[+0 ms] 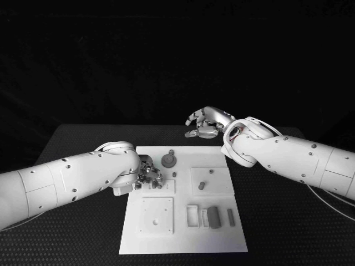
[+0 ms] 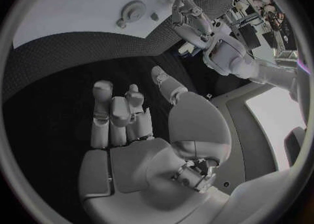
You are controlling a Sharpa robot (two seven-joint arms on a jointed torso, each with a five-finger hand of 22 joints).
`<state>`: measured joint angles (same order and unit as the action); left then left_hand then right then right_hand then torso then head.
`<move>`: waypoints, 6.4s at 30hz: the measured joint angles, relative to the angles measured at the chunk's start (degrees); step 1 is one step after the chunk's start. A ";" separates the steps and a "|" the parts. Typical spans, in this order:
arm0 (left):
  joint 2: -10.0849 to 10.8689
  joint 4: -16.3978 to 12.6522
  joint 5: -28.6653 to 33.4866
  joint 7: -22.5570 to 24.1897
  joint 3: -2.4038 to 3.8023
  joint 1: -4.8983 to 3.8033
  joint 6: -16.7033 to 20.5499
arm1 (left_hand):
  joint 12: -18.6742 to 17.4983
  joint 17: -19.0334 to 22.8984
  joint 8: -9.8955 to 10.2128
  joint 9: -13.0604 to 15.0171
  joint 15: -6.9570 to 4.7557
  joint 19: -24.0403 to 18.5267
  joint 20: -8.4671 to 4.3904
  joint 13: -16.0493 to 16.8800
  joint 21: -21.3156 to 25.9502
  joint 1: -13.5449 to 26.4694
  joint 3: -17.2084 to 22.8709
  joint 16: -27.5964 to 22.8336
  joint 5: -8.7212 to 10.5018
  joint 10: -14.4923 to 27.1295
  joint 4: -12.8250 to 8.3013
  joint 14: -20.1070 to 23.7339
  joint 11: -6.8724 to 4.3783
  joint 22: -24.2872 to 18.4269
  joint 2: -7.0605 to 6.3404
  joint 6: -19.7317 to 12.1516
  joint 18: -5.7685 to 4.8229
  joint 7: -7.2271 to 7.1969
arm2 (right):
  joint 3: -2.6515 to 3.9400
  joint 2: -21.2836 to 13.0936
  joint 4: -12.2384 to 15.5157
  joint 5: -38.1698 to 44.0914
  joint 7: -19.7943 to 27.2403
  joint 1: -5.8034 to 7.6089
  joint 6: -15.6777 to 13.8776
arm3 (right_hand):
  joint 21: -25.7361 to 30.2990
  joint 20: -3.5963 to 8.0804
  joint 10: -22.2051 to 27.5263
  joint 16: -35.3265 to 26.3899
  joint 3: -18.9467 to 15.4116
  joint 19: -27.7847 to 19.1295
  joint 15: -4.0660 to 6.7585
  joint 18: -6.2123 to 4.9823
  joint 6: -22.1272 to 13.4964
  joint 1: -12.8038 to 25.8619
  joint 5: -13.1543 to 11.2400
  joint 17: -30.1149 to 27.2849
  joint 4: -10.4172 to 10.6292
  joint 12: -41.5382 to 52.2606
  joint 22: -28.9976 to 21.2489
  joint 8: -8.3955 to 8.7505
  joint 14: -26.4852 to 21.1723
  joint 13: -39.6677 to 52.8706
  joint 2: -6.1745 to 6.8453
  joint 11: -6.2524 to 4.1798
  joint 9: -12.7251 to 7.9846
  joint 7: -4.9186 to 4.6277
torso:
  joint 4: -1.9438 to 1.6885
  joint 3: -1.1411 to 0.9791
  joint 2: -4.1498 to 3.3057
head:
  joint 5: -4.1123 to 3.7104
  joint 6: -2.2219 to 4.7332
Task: Assemble the parts on the task board
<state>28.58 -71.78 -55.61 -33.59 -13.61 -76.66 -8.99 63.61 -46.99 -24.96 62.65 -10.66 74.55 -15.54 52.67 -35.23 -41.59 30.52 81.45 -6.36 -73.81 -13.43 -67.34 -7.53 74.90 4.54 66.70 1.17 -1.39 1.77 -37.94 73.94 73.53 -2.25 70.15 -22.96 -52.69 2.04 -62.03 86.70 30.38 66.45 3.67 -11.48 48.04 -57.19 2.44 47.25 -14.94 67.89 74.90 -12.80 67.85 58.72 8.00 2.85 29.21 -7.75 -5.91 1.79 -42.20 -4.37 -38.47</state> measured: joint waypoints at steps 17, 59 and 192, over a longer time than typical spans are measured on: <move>0.06 0.29 -0.04 0.22 -0.02 0.09 -0.02 | -0.22 0.49 1.50 1.20 -1.22 -0.02 -0.01 0.01 0.34 1.65 -0.89 0.43 3.31 0.26 1.53 1.22 -0.08 0.04 -3.21 1.21 0.69 -0.01 | 0.00 0.02 -0.08 0.00 -0.02 0.00 0.17 | 0.00 -0.01 0.00 0.00 0.00 -0.01 0.00 0.00 0.06 0.00 0.00 0.00 0.00 0.00 0.00 0.00 0.00 0.01 0.00 0.00 0.00 -0.07 | -0.01 0.03 -0.02 | -0.11 -0.11; 4.30 0.14 0.38 1.24 3.50 -1.55 3.17 | -0.67 1.05 3.57 2.59 -1.70 -0.03 0.00 0.21 0.79 4.75 -6.69 0.64 3.31 0.25 -0.62 1.78 -0.08 0.01 -6.72 0.70 0.53 0.13 | 0.00 -0.10 -0.90 0.00 -0.02 -0.01 0.32 | 0.00 -0.12 0.00 0.00 -0.16 -0.12 0.00 0.00 -0.14 -0.23 0.00 0.00 -0.15 0.00 0.00 0.00 0.00 -0.03 -0.23 0.00 0.00 -0.06 | -0.01 -0.03 0.01 | -0.35 0.72; -7.81 21.64 1.48 4.42 3.87 1.28 0.48 | -2.38 4.49 16.91 -21.39 3.38 -0.93 2.98 -1.87 3.23 -5.18 5.02 -0.50 3.80 2.31 -2.03 2.91 6.15 0.03 2.55 -8.18 0.00 6.23 | 0.00 0.78 -1.29 0.00 -0.08 -0.01 1.12 | 0.00 -0.02 0.00 0.00 -0.16 -0.01 -0.19 -0.01 -0.34 0.02 0.00 0.00 -0.15 0.00 0.01 0.00 -0.19 -0.15 -0.47 0.00 0.00 -0.04 | 0.00 0.01 0.03 | -1.18 -0.04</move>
<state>20.77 -50.14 -54.13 -29.16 -9.75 -75.38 -8.51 61.23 -42.50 -8.05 41.26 -7.29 73.62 -12.57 50.80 -31.99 -46.77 35.55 80.95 -2.56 -71.50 -15.45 -64.43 -1.38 74.93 7.10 58.53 1.17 4.84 1.77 -37.16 72.64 73.53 -2.33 70.14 -21.84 -52.69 2.02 -62.03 86.70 30.22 66.44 3.48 -11.48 47.71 -57.17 2.44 47.26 -15.09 67.89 74.92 -12.80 67.66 58.57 7.53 2.84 29.21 -7.79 -5.91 1.80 -42.17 -5.54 -38.51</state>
